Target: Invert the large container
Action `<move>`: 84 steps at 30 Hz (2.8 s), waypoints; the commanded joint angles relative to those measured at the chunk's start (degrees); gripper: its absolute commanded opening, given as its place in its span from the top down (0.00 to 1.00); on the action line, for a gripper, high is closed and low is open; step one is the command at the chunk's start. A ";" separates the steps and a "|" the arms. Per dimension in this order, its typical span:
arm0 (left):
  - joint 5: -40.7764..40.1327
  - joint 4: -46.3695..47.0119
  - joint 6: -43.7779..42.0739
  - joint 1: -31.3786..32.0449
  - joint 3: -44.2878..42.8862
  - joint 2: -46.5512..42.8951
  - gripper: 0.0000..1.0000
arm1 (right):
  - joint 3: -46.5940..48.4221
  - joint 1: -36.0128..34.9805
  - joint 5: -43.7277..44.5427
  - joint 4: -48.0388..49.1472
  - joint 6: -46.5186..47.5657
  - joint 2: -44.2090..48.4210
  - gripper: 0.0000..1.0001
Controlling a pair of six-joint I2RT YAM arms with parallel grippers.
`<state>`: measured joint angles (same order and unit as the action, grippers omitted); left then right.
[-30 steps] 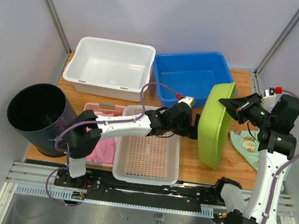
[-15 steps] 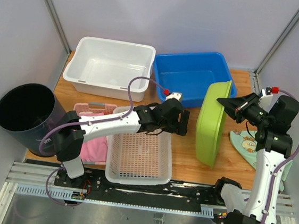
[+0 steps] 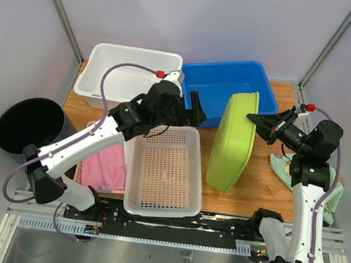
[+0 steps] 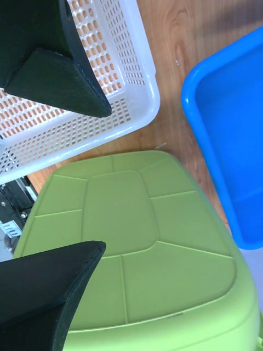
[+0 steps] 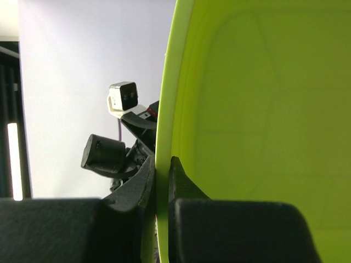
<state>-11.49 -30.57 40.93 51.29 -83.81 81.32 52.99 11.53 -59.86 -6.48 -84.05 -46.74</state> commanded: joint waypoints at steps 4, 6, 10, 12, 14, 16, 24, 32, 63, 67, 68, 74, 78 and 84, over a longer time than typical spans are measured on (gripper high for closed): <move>0.85 -1.82 -1.66 -1.19 -0.80 -1.31 0.01 | -5.53 -1.70 -3.77 13.71 -13.45 2.70 0.99; 2.57 -0.95 -2.10 -1.19 -0.39 -0.91 0.01 | -8.84 -1.62 -5.00 16.54 -15.65 3.13 0.99; 8.01 0.76 -3.29 -1.14 0.34 0.66 0.01 | -15.02 0.38 -7.42 18.26 -15.73 4.27 0.99; 10.49 1.90 -3.99 -0.94 0.76 1.43 0.01 | -16.92 1.15 -8.27 17.60 -13.47 4.90 0.99; 11.03 3.59 -6.15 0.26 1.00 2.42 0.01 | -16.93 1.86 -9.30 14.14 -7.22 4.87 0.99; 11.13 4.66 -7.60 2.01 0.81 3.89 0.01 | -16.27 2.67 -10.72 9.49 -1.25 4.38 0.99; 17.55 10.74 -7.11 5.03 0.31 9.55 0.01 | -8.55 5.65 -9.81 -17.48 23.59 2.38 0.79; 18.23 11.08 -6.15 7.28 -1.74 12.51 0.01 | 12.22 8.86 13.60 -54.44 54.31 -3.74 0.39; 12.95 2.37 -9.68 9.09 -13.11 16.36 0.01 | 22.36 4.60 42.37 -60.44 66.85 2.68 0.30; 9.79 -2.74 -8.94 2.47 -5.88 4.64 0.01 | 13.91 0.06 38.14 -52.36 59.84 8.25 0.29; 8.60 -3.96 -8.78 0.58 -4.07 1.77 0.01 | 13.17 -2.04 40.06 -51.55 59.15 8.81 0.29; 0.27 -10.54 -8.51 -4.65 1.46 -8.84 0.01 | 6.58 -28.22 59.32 -45.71 51.19 2.66 0.29; -2.12 -11.14 -6.16 -4.71 3.35 -11.90 0.01 | 11.23 -47.04 79.19 -46.54 48.29 -11.44 0.25; -4.74 -10.08 -3.71 -4.79 7.63 -15.75 0.01 | 21.16 -50.28 81.68 -47.65 46.98 -31.98 0.24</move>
<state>-12.36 -40.05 34.96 46.52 -78.17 68.36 68.93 -36.77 13.17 -53.87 -33.85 -71.46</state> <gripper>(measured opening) 0.991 0.754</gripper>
